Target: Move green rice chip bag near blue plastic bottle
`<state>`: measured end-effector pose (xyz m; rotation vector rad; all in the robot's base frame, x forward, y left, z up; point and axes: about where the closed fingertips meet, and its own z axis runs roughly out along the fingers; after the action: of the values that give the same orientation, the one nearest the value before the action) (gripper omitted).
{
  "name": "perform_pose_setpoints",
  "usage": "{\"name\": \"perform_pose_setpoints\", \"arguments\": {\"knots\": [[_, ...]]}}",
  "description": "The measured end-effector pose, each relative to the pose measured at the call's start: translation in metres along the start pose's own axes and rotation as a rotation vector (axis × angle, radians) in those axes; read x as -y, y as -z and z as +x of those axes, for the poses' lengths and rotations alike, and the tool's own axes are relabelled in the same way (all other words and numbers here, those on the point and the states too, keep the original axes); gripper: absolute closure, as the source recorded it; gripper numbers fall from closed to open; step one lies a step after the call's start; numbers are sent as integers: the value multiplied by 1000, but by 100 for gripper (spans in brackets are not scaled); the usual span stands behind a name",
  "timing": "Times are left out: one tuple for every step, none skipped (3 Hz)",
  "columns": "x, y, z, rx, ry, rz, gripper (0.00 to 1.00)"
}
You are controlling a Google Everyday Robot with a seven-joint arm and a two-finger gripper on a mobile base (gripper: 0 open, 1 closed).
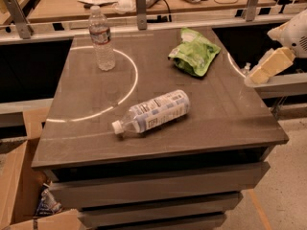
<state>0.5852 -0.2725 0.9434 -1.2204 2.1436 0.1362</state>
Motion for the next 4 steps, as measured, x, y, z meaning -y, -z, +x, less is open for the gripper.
{"name": "perform_pose_setpoints", "arguments": {"knots": [[8, -27, -2, 65, -28, -8, 0], [8, -27, -2, 65, -28, -9, 0], [6, -49, -18, 110, -61, -9, 0], [6, -70, -35, 151, -80, -20, 0]]}}
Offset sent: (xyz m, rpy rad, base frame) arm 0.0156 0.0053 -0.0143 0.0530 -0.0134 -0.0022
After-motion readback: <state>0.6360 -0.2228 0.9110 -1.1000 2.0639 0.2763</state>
